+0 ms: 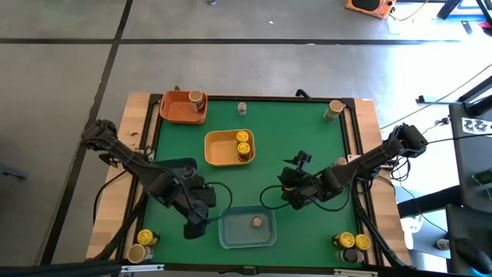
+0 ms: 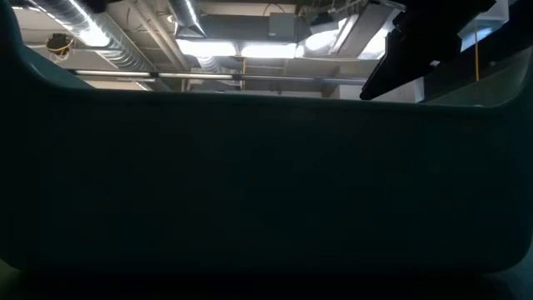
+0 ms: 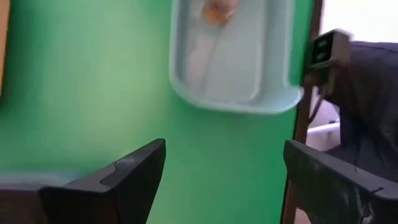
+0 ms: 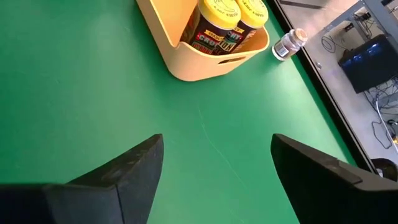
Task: Sort spices by type
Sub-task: Put the yellow seasoning bottle into the yellow bin
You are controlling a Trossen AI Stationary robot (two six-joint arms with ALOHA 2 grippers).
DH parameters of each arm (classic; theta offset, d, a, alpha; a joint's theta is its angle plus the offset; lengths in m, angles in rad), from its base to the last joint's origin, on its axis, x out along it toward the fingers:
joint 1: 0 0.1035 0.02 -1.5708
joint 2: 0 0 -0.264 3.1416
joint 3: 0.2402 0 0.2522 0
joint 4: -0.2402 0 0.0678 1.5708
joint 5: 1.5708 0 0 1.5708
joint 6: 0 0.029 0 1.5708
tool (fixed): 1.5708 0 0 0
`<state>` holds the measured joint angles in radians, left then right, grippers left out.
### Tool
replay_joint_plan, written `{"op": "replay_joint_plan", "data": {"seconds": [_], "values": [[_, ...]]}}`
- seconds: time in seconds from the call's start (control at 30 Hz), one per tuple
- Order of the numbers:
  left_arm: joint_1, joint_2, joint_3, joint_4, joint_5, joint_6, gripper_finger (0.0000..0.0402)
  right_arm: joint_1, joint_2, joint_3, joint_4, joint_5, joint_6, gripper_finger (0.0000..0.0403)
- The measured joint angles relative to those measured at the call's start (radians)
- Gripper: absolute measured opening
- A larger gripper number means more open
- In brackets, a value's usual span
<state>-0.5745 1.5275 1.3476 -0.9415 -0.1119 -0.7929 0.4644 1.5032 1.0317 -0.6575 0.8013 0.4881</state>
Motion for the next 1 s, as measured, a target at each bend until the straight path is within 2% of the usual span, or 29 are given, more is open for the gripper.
{"op": "replay_joint_plan", "data": {"seconds": [0.17,0.37,0.8,1.0], "values": [[-0.069,-0.013,0.000,-0.178,0.052,-0.211,0.0321,0.000,0.000,0.000,0.006,0.000,-0.014,0.0296],[-0.179,-0.014,0.000,-0.311,0.051,-0.492,0.0321,0.000,0.000,0.000,0.007,0.019,-0.025,0.0296],[-0.389,-0.009,-0.032,-0.302,0.070,-1.050,0.0321,0.000,0.000,0.000,0.007,0.019,-0.029,0.0296],[-0.481,-0.008,-0.115,-0.243,0.196,-1.235,0.0321,0.000,0.000,0.001,0.013,0.020,-0.052,0.0296]]}}
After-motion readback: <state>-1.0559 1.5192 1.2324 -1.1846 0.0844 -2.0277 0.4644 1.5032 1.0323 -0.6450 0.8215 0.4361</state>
